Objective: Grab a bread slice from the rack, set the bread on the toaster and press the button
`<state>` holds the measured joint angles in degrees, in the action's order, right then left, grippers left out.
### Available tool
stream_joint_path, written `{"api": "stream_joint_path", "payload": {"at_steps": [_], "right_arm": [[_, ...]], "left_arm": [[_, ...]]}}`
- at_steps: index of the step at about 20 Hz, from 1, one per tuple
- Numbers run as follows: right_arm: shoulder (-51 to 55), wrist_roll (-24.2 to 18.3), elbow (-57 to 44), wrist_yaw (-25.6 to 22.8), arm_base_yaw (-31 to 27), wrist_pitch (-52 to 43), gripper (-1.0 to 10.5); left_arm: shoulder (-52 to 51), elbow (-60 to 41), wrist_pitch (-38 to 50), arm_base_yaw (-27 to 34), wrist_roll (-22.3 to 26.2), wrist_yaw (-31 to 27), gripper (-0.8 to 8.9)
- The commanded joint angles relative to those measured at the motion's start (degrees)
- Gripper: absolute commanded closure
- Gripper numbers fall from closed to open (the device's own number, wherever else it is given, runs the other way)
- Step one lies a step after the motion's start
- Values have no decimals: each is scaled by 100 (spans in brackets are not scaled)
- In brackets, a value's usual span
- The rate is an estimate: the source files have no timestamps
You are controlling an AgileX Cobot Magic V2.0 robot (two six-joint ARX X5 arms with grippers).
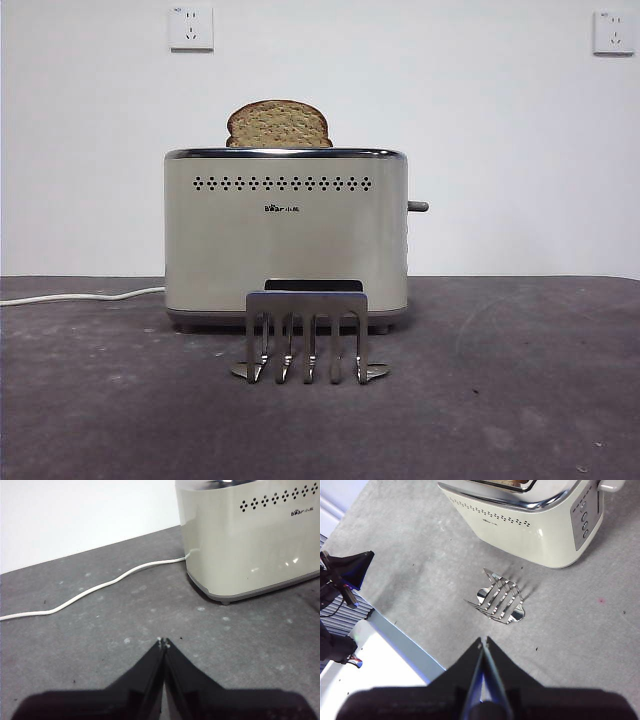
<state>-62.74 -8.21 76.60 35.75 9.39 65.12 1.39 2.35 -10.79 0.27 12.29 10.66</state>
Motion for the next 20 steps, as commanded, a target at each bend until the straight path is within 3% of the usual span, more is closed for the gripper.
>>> {"api": "stream_joint_path", "payload": {"at_steps": [1, 7, 20], "right_arm": [[15, -46, -33, -11, 4, -11, 946], [15, -46, -33, -11, 4, -11, 946], [15, -44, -33, -11, 4, -11, 946]], "left_arm": [[-92, -186, 20, 17, -79, -9, 817], [-120, -199, 55, 17, -450, 2, 817], [-116, -199, 55, 17, -450, -9, 817]]}}
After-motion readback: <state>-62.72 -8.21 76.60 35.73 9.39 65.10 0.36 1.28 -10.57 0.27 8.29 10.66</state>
